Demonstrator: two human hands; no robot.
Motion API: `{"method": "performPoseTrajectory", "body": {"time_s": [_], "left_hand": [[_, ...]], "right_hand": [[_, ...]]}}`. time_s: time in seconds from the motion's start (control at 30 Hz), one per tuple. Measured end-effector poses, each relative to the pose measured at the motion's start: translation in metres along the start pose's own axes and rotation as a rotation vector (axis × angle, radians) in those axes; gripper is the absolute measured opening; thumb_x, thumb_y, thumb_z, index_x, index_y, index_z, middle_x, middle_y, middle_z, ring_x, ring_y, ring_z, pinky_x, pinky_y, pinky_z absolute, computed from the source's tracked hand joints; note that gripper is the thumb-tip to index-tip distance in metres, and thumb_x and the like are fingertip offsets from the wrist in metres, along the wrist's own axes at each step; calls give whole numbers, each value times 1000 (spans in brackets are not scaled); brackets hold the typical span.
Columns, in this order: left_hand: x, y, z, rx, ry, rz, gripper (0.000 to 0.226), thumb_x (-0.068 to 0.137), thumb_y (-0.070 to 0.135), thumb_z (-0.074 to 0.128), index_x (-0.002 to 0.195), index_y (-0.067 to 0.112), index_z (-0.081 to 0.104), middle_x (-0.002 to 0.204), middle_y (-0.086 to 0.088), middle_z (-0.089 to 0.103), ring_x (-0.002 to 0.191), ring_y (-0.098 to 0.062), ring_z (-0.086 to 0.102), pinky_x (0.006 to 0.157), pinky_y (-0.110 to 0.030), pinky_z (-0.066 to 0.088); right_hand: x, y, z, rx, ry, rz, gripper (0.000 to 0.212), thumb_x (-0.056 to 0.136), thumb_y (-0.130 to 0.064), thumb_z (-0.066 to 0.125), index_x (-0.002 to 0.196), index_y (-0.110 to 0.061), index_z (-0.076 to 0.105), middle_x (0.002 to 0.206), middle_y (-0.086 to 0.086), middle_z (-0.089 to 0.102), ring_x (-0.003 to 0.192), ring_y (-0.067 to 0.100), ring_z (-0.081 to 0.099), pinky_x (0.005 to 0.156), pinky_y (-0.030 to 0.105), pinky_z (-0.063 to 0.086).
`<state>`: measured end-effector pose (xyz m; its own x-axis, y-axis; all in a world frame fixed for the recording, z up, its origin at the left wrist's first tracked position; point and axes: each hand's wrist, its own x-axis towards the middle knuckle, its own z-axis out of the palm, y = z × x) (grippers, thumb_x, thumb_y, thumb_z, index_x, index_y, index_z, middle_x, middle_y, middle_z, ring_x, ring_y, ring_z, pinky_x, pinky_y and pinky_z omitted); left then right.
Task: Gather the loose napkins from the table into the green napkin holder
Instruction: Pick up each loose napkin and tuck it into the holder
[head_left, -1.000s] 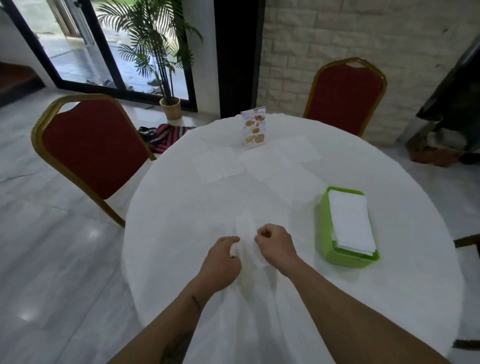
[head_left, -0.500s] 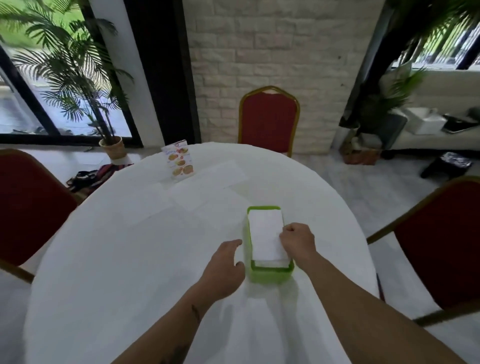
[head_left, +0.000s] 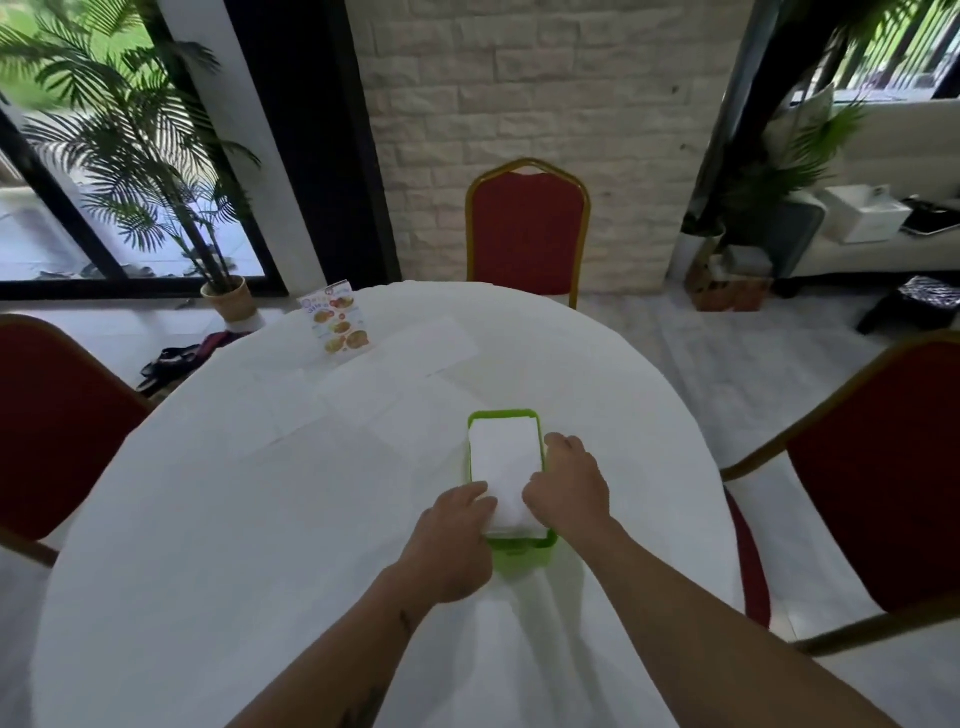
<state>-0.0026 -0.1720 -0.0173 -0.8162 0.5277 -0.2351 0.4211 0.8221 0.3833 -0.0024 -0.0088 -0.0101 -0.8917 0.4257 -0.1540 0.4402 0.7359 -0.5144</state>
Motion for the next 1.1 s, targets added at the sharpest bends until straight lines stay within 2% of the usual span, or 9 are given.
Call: {"method": "performPoseTrajectory", "body": {"time_s": [0.1,0.23,0.3,0.4,0.57,0.67,0.83,0.97,1.1], "left_hand": [[0,5,-1,20,-7,4,53,90,15,41,142,17,39,154,-1,31,142,-21,25,118,-41,25],[0,3,-6,-90,100,-19,47,89,13,44,136,20,47,143,1,47,129,-19,43,110,-34,36],[1,-5,-12,-165,186,-71,44,88,12,44,130,24,52,135,5,53,122,-16,49,104,-29,40],[4,-27,-22,-239,279,-146,41,86,10,45,121,24,59,125,6,60,115,-13,54,99,-26,42],[15,-78,-39,-353,350,-288,40,82,7,47,114,21,64,116,3,66,105,-12,59,92,-26,47],[23,-110,-45,-400,330,-339,41,82,6,46,116,19,64,116,1,65,105,-14,59,93,-28,47],[38,-160,-38,-335,261,-344,43,83,10,47,123,20,58,130,0,55,116,-18,53,91,-26,43],[46,-192,-25,-234,199,-286,50,79,13,46,128,20,54,138,0,47,123,-23,48,102,-37,42],[48,-215,-11,-102,111,-242,59,79,13,45,137,22,44,150,1,34,135,-23,33,112,-38,29]], "right_hand": [[-5,3,7,-209,-22,-221,47,84,-23,52,131,-15,49,129,5,50,114,26,47,90,37,41],[-5,1,7,-333,-156,-243,28,80,-23,47,104,-16,59,114,4,56,109,27,47,86,39,37],[-1,-8,4,-280,-131,-236,32,78,-20,47,107,-16,61,114,4,57,109,28,48,88,39,38],[1,-31,6,-136,-105,-283,44,81,-15,49,123,-17,60,125,4,57,116,28,46,95,40,39],[2,-78,35,125,-191,-324,49,85,-11,48,133,-14,55,135,5,53,127,25,44,105,37,40],[6,-101,64,87,-250,-300,52,86,-13,48,138,-13,49,137,7,49,129,26,43,105,37,41],[21,-126,114,-223,-261,-220,55,82,-21,58,133,-14,40,133,12,40,120,33,42,94,41,44],[36,-122,149,-365,-229,-171,56,79,-21,63,128,-15,39,130,13,38,114,35,44,83,39,43],[48,-115,171,-402,-116,-135,50,74,-18,59,121,-16,41,123,12,41,108,31,41,78,36,42]]}}
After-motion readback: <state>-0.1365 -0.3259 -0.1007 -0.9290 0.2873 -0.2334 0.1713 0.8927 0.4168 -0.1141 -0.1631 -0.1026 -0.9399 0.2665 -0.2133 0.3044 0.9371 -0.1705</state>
